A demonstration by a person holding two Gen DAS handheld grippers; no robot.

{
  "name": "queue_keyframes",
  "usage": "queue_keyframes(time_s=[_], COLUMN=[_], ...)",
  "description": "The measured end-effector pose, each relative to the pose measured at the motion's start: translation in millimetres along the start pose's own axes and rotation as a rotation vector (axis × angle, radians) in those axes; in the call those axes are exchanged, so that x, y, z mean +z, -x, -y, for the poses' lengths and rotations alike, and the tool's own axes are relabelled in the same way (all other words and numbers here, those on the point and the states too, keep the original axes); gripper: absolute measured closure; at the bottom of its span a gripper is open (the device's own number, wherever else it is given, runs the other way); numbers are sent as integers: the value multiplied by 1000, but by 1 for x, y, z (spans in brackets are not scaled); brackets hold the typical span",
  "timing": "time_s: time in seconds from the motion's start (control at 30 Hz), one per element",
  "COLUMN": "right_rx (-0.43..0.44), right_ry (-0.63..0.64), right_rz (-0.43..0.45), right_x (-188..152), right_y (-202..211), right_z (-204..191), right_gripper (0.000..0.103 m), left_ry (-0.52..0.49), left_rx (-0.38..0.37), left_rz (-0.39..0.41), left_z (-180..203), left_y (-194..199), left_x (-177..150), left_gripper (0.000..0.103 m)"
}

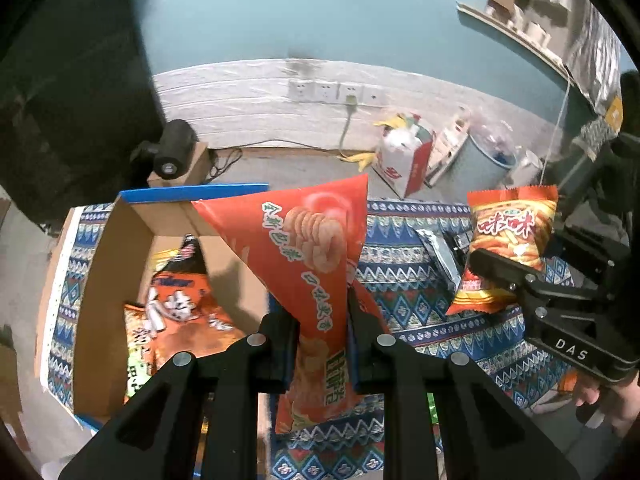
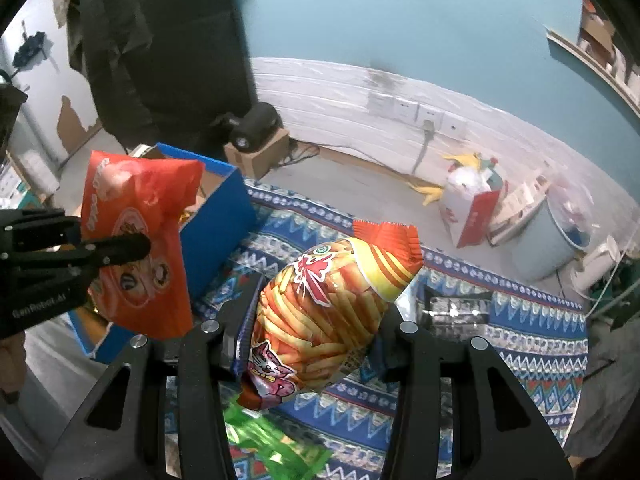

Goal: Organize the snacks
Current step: 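Grasp the orange cracker bag with the left tool while the right tool lifts the fries bag, then carry both bags over the cardboard box and open both tools to drop them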

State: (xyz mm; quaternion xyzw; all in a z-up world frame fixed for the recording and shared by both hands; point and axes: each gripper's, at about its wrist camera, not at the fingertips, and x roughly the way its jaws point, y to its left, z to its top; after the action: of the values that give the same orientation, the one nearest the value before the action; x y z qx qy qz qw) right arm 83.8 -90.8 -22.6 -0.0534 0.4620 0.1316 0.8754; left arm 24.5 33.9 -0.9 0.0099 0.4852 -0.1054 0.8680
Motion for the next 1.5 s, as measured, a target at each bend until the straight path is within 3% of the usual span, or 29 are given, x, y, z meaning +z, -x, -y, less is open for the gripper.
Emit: queue_keyframes(time_s=[0.33,0.77,1.37,1.47,1.5], right_rx=[41,97,130,142,152], right_ry=[47,129,204,226,232], right_rz=[4,1,-74,-86,-84], right_x=[22,45,62,62,62], right_y=[-13,-42,-105,-112,-114], right_z=[-37,-96,-155,-161,-162], right_gripper=[59,59,59,57,57], left_ry=[72,224,311,313,310], left_rx=[47,90,190,212,223], left_rz=[51,13,-53,-65,-64], left_z=[-47,-131,-188,-189,-187], left_y=[24,24,-1,-3,-2], left_x=[-4,-30,-49,-50,-50], left_gripper=[83,83,82,65,54])
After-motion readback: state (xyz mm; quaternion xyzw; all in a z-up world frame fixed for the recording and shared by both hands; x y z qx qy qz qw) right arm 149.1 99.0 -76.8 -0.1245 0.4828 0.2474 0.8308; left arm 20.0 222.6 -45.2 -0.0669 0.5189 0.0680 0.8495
